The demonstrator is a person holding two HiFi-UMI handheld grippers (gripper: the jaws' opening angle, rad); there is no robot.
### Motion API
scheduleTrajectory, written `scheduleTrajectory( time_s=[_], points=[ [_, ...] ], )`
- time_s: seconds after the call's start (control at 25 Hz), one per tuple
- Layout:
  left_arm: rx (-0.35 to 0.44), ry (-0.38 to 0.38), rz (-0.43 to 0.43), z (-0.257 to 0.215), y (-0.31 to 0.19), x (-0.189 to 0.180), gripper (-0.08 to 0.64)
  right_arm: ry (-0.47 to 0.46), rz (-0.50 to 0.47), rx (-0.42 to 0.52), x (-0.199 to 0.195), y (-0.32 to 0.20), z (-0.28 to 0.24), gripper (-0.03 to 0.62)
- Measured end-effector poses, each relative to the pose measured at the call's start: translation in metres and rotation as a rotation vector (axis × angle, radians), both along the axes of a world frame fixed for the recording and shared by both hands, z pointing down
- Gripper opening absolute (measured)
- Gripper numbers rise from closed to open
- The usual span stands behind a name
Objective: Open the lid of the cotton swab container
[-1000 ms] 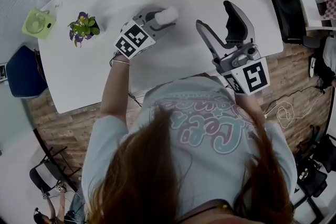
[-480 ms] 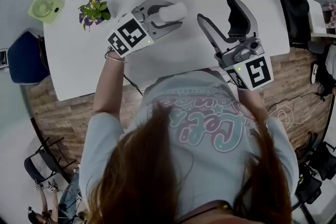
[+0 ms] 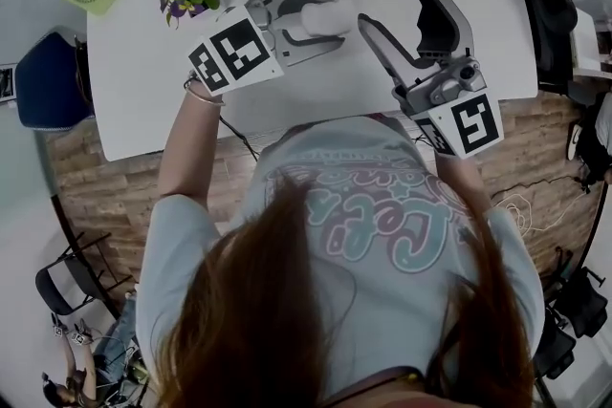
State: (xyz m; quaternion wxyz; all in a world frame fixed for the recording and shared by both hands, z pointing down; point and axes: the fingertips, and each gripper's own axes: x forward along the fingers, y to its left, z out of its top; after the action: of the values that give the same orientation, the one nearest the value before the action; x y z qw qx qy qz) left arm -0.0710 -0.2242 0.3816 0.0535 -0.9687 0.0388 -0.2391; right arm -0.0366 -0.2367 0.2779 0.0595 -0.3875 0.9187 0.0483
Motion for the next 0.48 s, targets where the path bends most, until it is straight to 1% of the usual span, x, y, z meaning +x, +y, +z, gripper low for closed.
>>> scheduleTrajectory(
  time_s=[0.16, 0.36, 0.48],
  points=[
    [0.001, 0.012, 0.013, -0.012, 0.006, -0.003, 0.199, 0.003, -0.039, -0.002, -0.005, 0.004, 0.0, 0.327],
    [0.021, 0.021, 0.026, -0.029, 0.012, -0.008, 0.199, 0.024, -0.183, -0.021, -0.021, 0.017, 0.001, 0.327],
    [0.023, 0.008, 0.044, -0.029, 0.017, -0.014, 0.199, 0.082, -0.252, -0.012, -0.036, 0.026, 0.004, 0.327]
  ],
)
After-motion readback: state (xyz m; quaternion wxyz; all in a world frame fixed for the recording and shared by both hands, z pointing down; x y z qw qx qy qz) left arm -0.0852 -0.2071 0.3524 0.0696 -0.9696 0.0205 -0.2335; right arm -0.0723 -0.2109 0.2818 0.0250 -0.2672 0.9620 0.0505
